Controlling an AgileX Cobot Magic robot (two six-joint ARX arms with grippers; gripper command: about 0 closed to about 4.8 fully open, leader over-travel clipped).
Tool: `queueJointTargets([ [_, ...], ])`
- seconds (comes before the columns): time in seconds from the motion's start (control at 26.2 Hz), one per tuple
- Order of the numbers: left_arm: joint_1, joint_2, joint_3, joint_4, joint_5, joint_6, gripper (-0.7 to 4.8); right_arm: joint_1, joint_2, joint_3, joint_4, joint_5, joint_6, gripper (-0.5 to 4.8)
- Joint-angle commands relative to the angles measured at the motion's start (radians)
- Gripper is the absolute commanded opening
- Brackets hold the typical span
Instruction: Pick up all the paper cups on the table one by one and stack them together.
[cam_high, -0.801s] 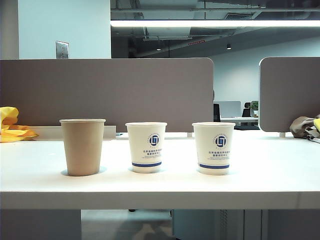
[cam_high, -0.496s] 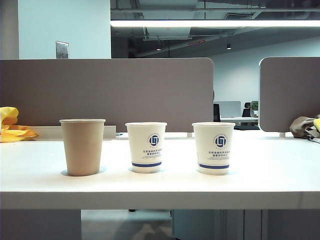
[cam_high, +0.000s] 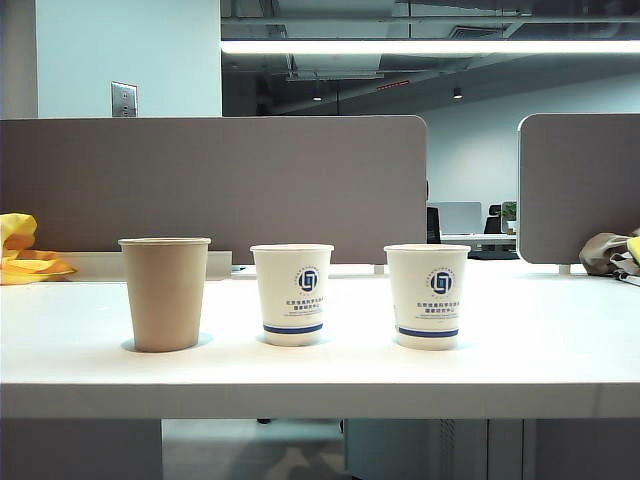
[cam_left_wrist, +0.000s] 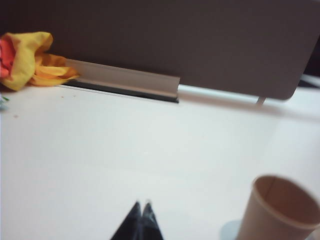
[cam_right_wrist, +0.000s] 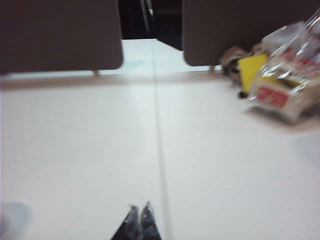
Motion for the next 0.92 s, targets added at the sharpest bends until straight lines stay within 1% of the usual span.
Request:
queueJointTargets([
  [0.04, 0.001, 0.001, 0.078, 0.039, 0.050, -0.134, -0.06, 0.000, 0.000, 0.006, 0.096, -0.106, 0.311, 0.13],
  [0.08, 0.001, 0.001, 0.108, 0.031, 0.054, -0.130, -0.06, 0.000, 0.000, 0.018, 0.126, -0.137, 0.331, 0.13],
  [0.15, 0.001, 0.001, 0.204, -0.018, 0.059, -0.097, -0.06, 0.000, 0.000, 0.069, 0.169, -0.197, 0.350, 0.07],
  [0.19, 0.001, 0.004, 0.300, -0.091, 0.057, -0.066, -0.06, 0.000, 0.000, 0.153, 0.135, -0.216, 0.341, 0.07],
  [0.23, 0.001, 0.024, 0.404, -0.174, 0.053, -0.023, -0.06, -0.004, 0.001, 0.249, 0.045, -0.216, 0.277, 0.07],
  [0.31, 0.001, 0.069, 0.544, -0.291, 0.053, 0.074, -0.06, -0.005, 0.023, 0.367, -0.072, -0.202, 0.167, 0.07],
  [0.34, 0.001, 0.124, 0.658, -0.375, 0.053, 0.127, -0.06, -0.005, 0.077, 0.489, -0.189, -0.199, 0.063, 0.08],
  [0.38, 0.001, 0.193, 0.771, -0.444, 0.053, 0.135, -0.06, -0.005, 0.142, 0.596, -0.296, -0.200, -0.020, 0.08],
  [0.42, 0.001, 0.243, 0.840, -0.486, 0.053, 0.115, -0.06, -0.005, 0.191, 0.658, -0.353, -0.200, -0.063, 0.08],
  [0.5, 0.001, 0.349, 0.961, -0.559, 0.069, 0.073, -0.06, -0.004, 0.282, 0.747, -0.420, -0.202, -0.109, 0.08],
  [0.57, 0.001, 0.469, 1.067, -0.624, 0.121, 0.045, -0.06, -0.004, 0.418, 0.860, -0.504, -0.209, -0.140, 0.08],
  [0.65, 0.001, 0.596, 1.154, -0.678, 0.238, 0.008, -0.06, -0.004, 0.541, 0.964, -0.602, -0.251, -0.160, 0.08],
  [0.69, 0.001, 0.671, 1.190, -0.694, 0.310, -0.018, -0.06, -0.003, 0.624, 1.034, -0.676, -0.282, -0.182, 0.08],
  [0.8, 0.001, 0.855, 1.259, -0.732, 0.482, -0.070, -0.06, 0.002, 0.841, 1.223, -0.883, -0.361, -0.237, 0.08],
  [0.88, 0.000, 0.978, 1.292, -0.752, 0.564, -0.091, -0.05, 0.037, 0.964, 1.323, -0.948, -0.404, -0.237, 0.09],
  [0.92, -0.003, 1.028, 1.302, -0.761, 0.583, -0.102, -0.05, 0.053, 1.019, 1.361, -0.954, -0.412, -0.237, 0.10],
])
